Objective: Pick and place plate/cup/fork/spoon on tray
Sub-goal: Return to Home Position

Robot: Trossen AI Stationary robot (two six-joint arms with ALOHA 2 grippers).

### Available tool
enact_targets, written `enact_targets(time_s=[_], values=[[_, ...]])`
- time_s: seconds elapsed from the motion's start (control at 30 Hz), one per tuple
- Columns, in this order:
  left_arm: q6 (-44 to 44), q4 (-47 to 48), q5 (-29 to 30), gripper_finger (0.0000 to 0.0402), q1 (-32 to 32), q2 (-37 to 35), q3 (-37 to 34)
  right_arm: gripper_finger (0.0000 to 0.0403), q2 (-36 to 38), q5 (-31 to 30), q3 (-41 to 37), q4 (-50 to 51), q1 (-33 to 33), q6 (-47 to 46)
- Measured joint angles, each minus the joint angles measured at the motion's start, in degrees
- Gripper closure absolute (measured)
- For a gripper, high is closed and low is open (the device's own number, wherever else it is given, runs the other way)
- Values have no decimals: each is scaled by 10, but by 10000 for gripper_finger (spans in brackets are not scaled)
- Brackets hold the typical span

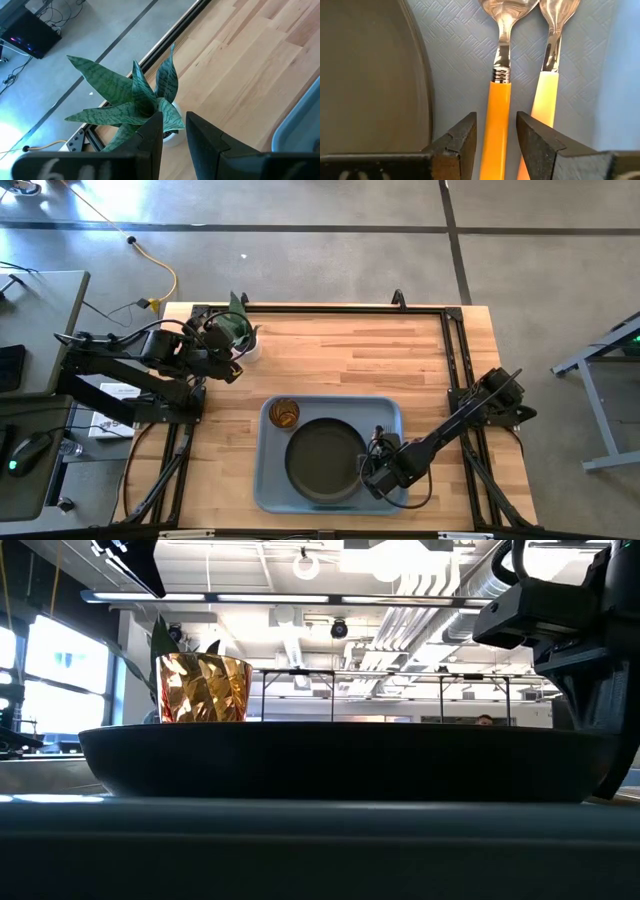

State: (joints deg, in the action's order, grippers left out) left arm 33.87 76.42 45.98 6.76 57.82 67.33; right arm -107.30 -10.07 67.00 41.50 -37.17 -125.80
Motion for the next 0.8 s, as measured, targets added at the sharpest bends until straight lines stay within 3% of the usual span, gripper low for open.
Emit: enact_targets(time_s=[0.33,0.43,0.8], values=[[0,0,-6,328,0,0,0,274,47,-11,0,28,-1,3],[0,0,-35,328,0,0,0,274,69,-28,0,34,-1,12],[21,-9,-158,328,3,-15,0,274,194,-211,0,99,5,112]])
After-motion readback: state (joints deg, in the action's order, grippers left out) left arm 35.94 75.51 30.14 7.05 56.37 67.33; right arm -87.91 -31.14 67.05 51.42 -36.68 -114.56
